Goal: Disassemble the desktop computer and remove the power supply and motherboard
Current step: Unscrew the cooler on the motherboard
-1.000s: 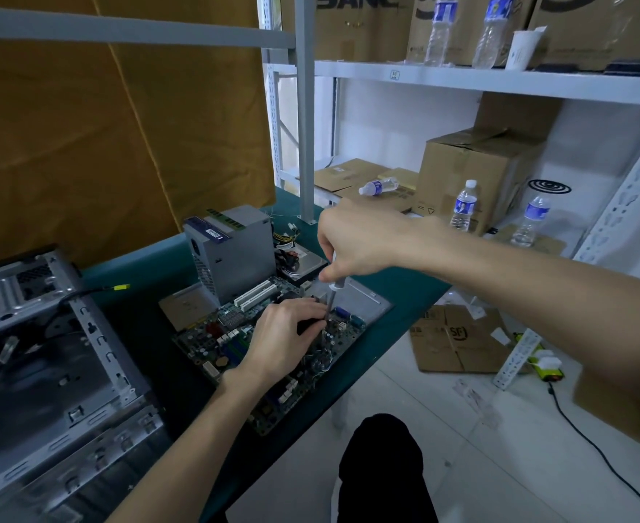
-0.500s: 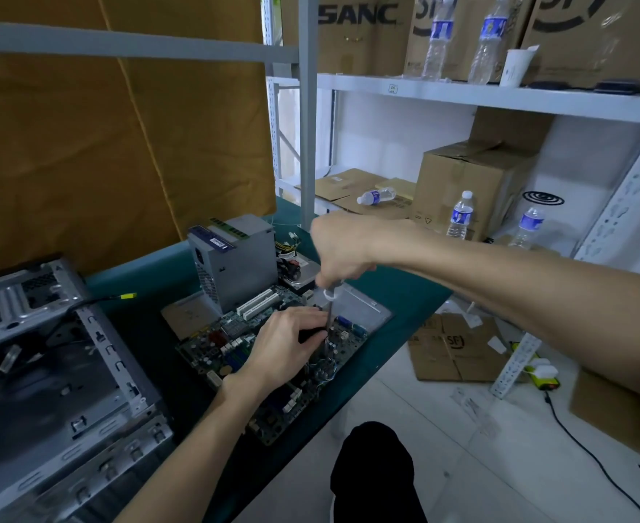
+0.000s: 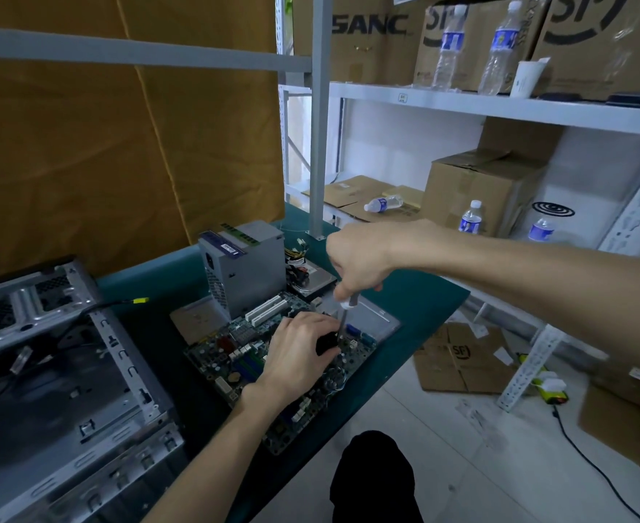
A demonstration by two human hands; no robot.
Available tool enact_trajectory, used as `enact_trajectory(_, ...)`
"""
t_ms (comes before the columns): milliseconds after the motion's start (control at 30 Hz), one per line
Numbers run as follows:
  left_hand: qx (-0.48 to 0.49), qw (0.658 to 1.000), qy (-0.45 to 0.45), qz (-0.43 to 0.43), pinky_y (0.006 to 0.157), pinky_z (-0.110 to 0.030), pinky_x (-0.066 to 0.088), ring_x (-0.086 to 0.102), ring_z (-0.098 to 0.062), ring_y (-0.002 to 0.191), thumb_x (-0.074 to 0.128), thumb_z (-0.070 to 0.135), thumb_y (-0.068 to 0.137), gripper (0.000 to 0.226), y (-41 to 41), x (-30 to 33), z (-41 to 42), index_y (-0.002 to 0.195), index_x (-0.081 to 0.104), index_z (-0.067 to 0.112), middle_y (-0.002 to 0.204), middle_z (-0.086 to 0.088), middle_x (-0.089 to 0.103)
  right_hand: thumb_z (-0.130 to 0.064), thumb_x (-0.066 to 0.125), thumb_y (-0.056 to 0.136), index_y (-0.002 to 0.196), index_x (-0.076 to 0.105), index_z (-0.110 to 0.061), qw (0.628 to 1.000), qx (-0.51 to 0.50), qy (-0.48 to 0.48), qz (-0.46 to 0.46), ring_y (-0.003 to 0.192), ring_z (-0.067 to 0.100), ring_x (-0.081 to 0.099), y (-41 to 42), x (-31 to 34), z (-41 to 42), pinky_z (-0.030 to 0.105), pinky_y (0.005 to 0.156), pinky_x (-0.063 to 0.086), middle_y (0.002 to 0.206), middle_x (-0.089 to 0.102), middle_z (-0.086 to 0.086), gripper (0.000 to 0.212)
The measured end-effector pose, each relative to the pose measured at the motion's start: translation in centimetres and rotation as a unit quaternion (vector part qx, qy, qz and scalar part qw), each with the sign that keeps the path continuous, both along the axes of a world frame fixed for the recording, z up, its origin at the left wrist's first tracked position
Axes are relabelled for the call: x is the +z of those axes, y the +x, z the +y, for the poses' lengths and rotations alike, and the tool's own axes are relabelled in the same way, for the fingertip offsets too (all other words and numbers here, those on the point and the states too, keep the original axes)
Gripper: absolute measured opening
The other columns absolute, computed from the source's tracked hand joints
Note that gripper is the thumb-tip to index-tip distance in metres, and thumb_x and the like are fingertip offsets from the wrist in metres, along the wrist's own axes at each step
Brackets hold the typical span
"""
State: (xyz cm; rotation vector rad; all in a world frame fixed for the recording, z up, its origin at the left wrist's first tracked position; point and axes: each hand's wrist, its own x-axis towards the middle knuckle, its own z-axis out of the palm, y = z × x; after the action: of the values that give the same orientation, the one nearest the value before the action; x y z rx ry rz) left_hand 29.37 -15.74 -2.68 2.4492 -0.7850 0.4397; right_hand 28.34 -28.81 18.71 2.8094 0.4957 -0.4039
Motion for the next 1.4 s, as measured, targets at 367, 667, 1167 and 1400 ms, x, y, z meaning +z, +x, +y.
enact_trajectory(367, 0.029, 0.999, -0.021, -0.018, 0.102, -0.022, 0.026, 0.046, -0.004, 0.132, 0.077, 0.040, 0.086, 0.040, 0.1, -0.7, -0.2, 0.124, 0.070, 0.032, 0.127, 0.020, 0.066, -0.052, 0.063, 0.095, 0.071, 0.071, -0.004, 0.983, -0.049, 0.175, -0.039, 0.046, 0.016, 0.068, 0.3, -0.9, -0.9, 0.017, 0.040, 0.045, 0.054, 0.070, 0.005, 0.055)
enact_trajectory(667, 0.028, 0.999, -0.023, -0.026, 0.096, -0.018, 0.025, 0.048, -0.004, 0.127, 0.078, 0.040, 0.085, 0.034, 0.0, -0.8, -0.1, 0.117, 0.071, 0.033, 0.120, 0.020, 0.069, -0.039, 0.086, 0.076, 0.074, 0.071, -0.018, 0.984, 0.114, 0.112, -0.076, 0.056, 0.003, 0.054, 0.0, -0.6, -0.2, 0.014, 0.045, 0.038, 0.060, 0.061, -0.007, 0.026)
enact_trajectory(1167, 0.026, 0.999, -0.018, -0.016, 0.100, -0.025, 0.029, 0.045, -0.004, 0.132, 0.076, 0.040, 0.087, 0.033, -0.2, -0.7, -0.1, 0.119, 0.069, 0.033, 0.125, 0.020, 0.066, -0.037, 0.084, 0.082, 0.085, 0.058, -0.011, 0.995, 0.072, 0.068, 0.004, 0.066, 0.015, 0.047, -0.3, 1.0, -1.2, 0.030, 0.054, 0.034, 0.072, 0.053, 0.000, 0.037)
enact_trajectory(1400, 0.028, 0.999, 0.011, -0.034, 0.091, -0.027, 0.033, 0.049, -0.004, 0.126, 0.073, 0.041, 0.087, 0.018, -0.4, -0.6, -0.2, 0.105, 0.073, 0.037, 0.123, 0.024, 0.064, -0.060, 0.069, 0.088, 0.081, 0.070, -0.006, 0.998, 0.010, 0.033, 0.048, 0.049, 0.017, 0.069, 0.0, 0.6, -0.2, 0.025, 0.049, 0.052, 0.058, 0.072, 0.004, 0.054)
